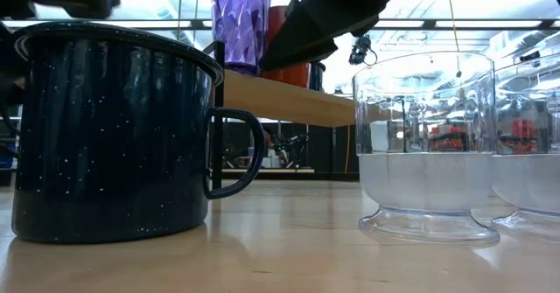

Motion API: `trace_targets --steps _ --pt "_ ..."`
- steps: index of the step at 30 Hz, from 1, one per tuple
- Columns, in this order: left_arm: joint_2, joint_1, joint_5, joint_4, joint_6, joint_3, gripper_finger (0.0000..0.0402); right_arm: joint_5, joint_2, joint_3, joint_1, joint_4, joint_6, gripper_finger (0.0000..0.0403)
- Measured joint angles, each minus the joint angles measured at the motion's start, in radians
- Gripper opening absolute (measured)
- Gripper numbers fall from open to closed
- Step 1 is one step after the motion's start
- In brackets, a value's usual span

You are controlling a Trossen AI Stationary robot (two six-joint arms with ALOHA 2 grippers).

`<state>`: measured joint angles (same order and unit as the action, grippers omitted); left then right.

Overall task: Stack small to large cups/mugs on shelf
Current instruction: Put the dark blue mug on the shelf

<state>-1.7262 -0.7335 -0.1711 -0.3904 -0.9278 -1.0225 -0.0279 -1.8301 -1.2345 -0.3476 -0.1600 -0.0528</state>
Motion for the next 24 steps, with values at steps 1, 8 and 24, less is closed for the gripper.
trace_targets --steps 1,8,24 --pt "-0.012 0.007 0.0 0.021 0.004 0.0 0.0076 0.0 0.0 0.0 0.001 -0.004 0.0 0.0154" --pt "-0.061 0.061 -0.04 0.127 0.048 0.0 0.0076 0.018 0.03 0.0 0.006 -0.13 -0.006 0.0154" --pt "-0.03 0.106 -0.087 0.146 0.155 -0.005 0.0069 0.063 0.057 0.001 -0.004 -0.125 -0.084 0.0173"
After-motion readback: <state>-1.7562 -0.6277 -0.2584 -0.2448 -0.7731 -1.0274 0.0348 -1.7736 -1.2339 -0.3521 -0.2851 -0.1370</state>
